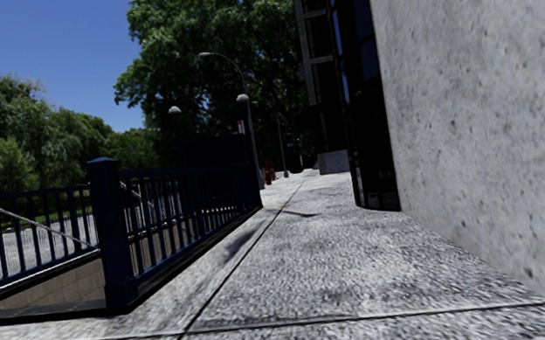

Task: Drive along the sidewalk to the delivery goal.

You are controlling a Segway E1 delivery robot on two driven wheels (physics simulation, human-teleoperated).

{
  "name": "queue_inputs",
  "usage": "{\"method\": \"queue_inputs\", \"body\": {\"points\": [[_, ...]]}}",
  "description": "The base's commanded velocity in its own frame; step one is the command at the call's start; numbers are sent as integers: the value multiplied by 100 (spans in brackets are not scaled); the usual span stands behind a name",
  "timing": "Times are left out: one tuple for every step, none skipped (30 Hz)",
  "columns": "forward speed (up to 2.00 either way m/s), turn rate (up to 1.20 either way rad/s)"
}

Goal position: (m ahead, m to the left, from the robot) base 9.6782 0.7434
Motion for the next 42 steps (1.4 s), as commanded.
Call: {"method": "queue_inputs", "body": {"points": [[200, -53], [200, -52], [200, -52], [200, -49], [200, -31], [200, 0], [200, 0], [200, 0], [200, 0], [200, 0], [200, 0], [200, 0], [200, 0], [200, 0], [200, 0], [200, 0], [200, 0], [200, 0], [200, 0], [200, 0], [200, 0], [200, 0], [200, 0], [200, 0], [200, 0], [200, 0], [200, 0], [200, 0], [200, 0], [200, 0], [200, 0], [200, 0], [200, 0], [200, 0], [200, 0], [200, 0], [200, 0], [200, 0], [200, 0], [200, 0], [200, 0], [200, 0]]}}
